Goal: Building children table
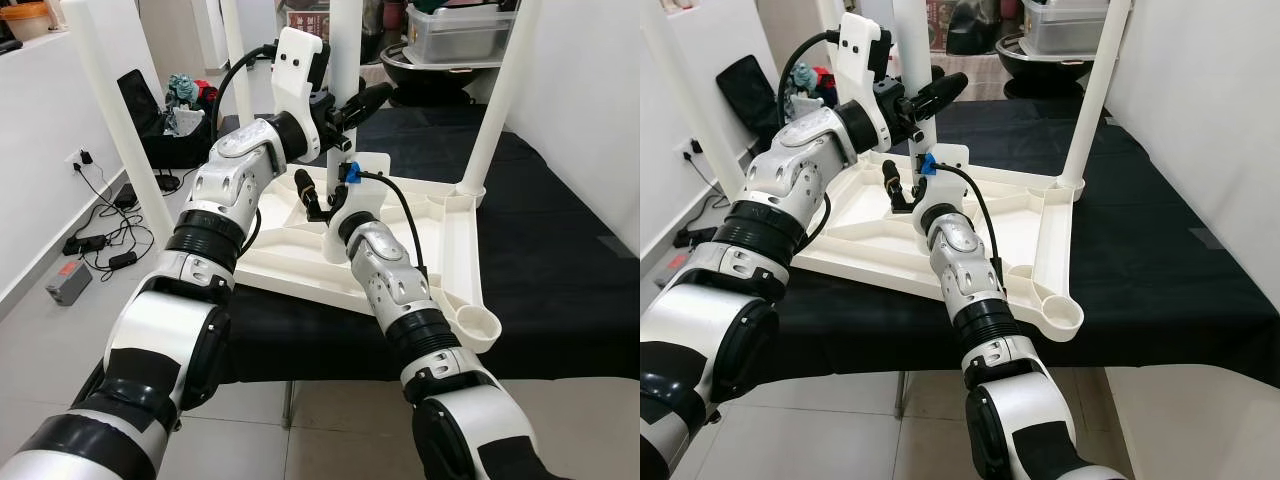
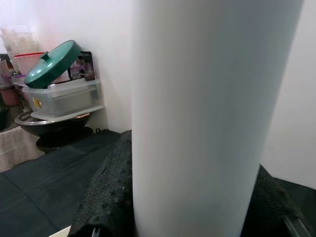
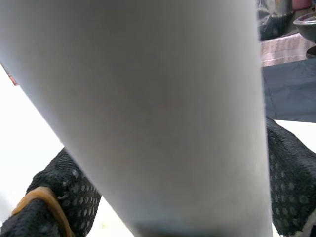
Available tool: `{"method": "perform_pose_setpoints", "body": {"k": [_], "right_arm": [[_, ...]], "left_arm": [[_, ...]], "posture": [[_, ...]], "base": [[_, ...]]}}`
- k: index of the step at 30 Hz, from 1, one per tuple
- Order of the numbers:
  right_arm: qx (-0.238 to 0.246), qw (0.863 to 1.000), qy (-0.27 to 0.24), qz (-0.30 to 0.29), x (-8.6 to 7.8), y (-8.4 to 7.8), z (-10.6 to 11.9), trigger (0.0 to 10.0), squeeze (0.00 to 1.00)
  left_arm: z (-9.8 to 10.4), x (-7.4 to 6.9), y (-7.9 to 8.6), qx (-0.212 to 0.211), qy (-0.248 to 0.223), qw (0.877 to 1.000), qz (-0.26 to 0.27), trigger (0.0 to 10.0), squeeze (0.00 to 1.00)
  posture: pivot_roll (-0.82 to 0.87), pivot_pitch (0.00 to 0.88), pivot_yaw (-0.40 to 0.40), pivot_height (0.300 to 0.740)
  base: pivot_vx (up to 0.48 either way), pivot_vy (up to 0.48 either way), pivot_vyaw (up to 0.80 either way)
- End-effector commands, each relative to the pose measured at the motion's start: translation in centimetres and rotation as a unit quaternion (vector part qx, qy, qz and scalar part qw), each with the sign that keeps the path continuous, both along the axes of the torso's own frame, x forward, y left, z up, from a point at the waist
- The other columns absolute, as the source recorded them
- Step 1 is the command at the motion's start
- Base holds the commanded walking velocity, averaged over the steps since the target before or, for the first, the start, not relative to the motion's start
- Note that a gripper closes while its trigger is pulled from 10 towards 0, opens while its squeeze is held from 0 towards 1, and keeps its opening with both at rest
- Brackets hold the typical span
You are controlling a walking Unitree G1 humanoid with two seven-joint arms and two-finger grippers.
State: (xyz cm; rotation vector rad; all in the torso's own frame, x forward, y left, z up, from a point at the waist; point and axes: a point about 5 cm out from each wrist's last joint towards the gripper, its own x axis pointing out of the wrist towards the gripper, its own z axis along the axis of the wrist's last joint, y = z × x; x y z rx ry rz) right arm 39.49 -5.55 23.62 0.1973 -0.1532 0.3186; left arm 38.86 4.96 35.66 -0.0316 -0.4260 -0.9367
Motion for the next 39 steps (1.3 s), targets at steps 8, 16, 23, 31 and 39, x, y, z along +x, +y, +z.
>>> {"method": "perform_pose_setpoints", "body": {"k": [8, 16, 23, 31, 39], "right_arm": [[-0.011, 0.999, -0.035, 0.011, -0.06, 0.6, 1.21, 0.0, 0.0], [-0.017, 0.999, -0.039, 0.014, -0.1, 0.84, 1.15, 0.0, 0.0], [-0.02, 0.999, -0.038, 0.021, -0.14, 0.96, 1.04, 0.0, 0.0], [-0.022, 0.999, -0.042, 0.014, -0.15, 0.87, 1.1, 0.0, 0.0], [-0.02, 0.999, -0.045, 0.009, -0.04, 0.64, 1.3, 0.0, 0.0]], "left_arm": [[-0.05, -0.14, -0.59, 0.014, 0.0, 1.0, -0.015, 10.0, 0.0], [-0.13, -0.13, -0.64, 0.011, 0.001, 1.0, -0.015, 10.0, 0.0], [-0.18, -0.13, -0.61, 0.009, 0.003, 1.0, -0.015, 10.0, 0.0], [-0.45, -0.13, -0.63, 0.012, 0.011, 1.0, -0.017, 10.0, 1.0], [-0.52, -0.09, -0.47, 0.017, 0.004, 1.0, -0.005, 10.0, 1.0]], "posture": [[0.07, 0.022, 0.011, 0.74], [0.07, 0.017, 0.01, 0.74], [0.07, 0.01, 0.008, 0.74], [0.07, 0.014, 0.008, 0.74], [0.08, 0.017, 0.006, 0.74]], "base": [[0.0, 0.0, 0.0], [0.0, 0.0, 0.0], [0.0, 0.0, 0.0], [0.0, 0.0, 0.0], [0.0, 0.0, 0.0]]}}
